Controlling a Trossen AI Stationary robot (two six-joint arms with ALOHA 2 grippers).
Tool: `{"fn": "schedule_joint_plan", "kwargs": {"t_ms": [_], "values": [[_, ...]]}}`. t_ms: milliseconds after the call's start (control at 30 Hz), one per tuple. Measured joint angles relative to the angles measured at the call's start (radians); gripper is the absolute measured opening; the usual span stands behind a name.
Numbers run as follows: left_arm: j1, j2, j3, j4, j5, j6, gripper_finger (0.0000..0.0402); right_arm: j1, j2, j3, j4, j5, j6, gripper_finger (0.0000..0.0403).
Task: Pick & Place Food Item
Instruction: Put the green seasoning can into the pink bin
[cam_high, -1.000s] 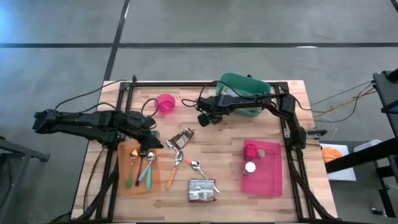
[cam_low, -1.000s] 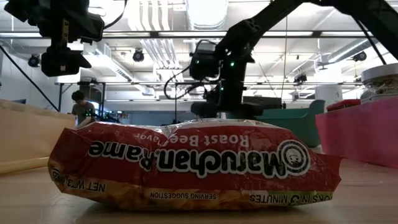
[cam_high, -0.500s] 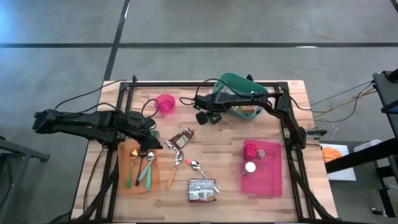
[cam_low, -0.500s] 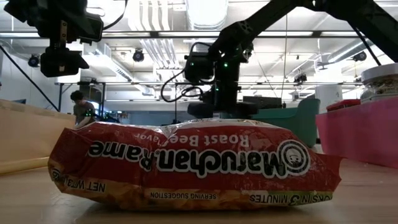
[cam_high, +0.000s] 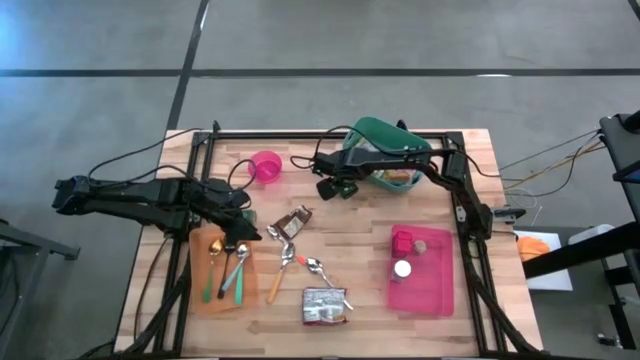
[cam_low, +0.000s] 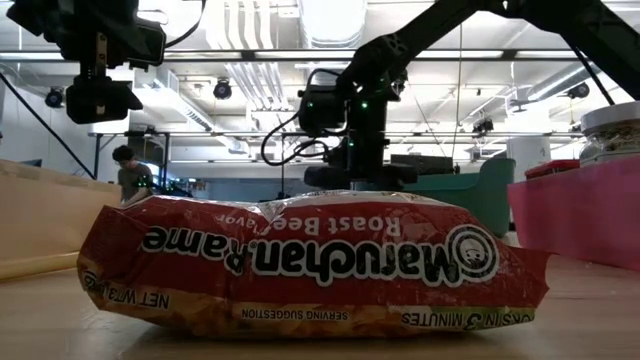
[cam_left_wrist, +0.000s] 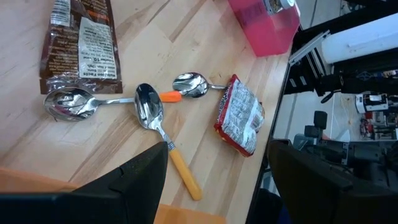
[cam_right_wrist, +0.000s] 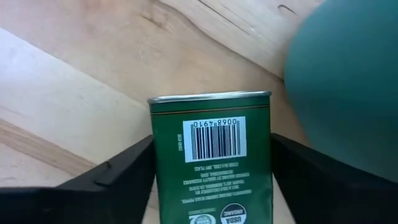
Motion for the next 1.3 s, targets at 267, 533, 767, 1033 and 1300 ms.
{"fn": "schedule_joint_plan", "kwargs": {"t_ms": [267, 533, 767, 1033, 1300], "values": [[0.0, 0.0, 0.0, 0.0, 0.0, -0.001, 0.0277, 0.0, -0.002, -0.004, 0.0, -0.016, -0.003, 0.0249], [0.0, 0.0, 0.0, 0.0, 0.0, -0.015, 0.0277, 0.014, -0.006, 0.018, -0.026, -0.045, -0.017, 0.0258], [0.0, -0.001, 0.001, 0.001, 0.0, 0.0, 0.0277, 0.049, -0.027, 0.114, -0.026, -0.068, -0.053, 0.026], [0.0, -0.002, 0.002, 0.008, -0.007, 0.0, 0.0277, 0.098, -0.055, 0.274, -0.051, -0.096, -0.09, 0.0261], [-0.008, -0.032, 0.034, 0.007, -0.094, 0.151, 0.0277, 0.135, -0.057, 0.467, -0.077, -0.373, -0.193, 0.0261]]}}
